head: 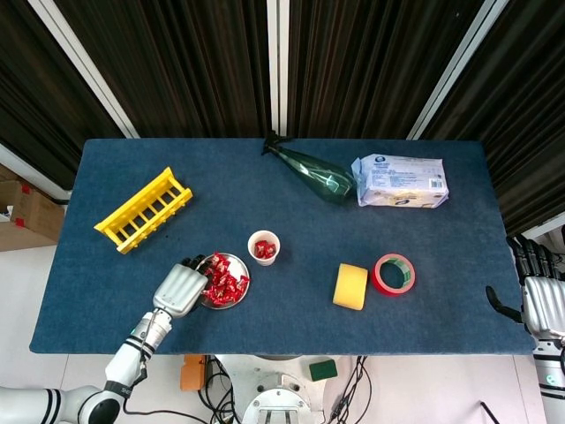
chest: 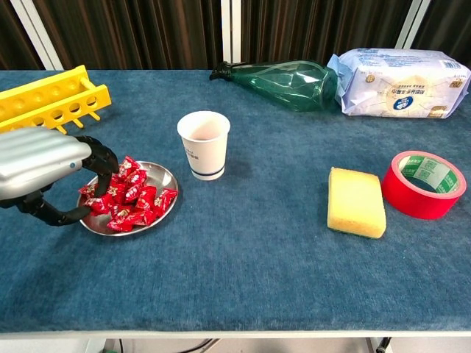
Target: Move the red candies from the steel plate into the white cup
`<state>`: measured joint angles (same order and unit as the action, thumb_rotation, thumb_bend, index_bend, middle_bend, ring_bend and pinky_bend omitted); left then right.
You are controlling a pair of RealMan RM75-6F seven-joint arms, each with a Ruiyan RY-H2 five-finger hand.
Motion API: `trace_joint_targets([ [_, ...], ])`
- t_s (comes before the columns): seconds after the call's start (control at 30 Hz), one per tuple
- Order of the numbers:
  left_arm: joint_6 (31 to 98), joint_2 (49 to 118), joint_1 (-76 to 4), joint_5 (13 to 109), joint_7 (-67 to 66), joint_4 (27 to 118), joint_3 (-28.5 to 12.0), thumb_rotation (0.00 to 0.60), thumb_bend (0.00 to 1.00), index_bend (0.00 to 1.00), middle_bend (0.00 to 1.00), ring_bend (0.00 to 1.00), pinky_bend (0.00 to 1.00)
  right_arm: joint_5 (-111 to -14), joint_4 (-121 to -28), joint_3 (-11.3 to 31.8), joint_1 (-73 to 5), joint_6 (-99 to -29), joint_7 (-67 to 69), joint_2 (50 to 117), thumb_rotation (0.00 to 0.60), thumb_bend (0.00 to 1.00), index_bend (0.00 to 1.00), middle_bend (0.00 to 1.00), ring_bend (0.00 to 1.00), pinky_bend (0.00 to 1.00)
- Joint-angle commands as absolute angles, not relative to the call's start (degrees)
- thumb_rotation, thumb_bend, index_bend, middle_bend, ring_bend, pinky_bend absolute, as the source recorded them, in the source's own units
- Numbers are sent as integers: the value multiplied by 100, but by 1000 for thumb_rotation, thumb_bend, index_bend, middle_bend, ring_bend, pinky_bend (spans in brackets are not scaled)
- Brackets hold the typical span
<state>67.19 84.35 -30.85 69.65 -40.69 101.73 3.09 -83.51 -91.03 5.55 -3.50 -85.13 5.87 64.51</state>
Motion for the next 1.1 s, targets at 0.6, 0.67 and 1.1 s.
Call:
trace_joint_targets([
  [0.6,6290,7863,-4100,5725,-4524,11168,-1159,600,381,554,240,146,322,-8357,-9104,550,-350,-8523,528,6477,600,321,0,0,0,0],
  [0.67,6153,7947,-4295,5323,-4557,11112,-1313,600,381,554,240,146,322,-8343,-9097,557,-354,-8512,539,6477,600,322,0,0,0,0],
  [1.1,5880,8758,-5315,4112,-4793,10264,-1474,600,381,554,240,146,322,-8302,-9063,582,-364,-8483,636,6449,600,322,0,0,0,0],
])
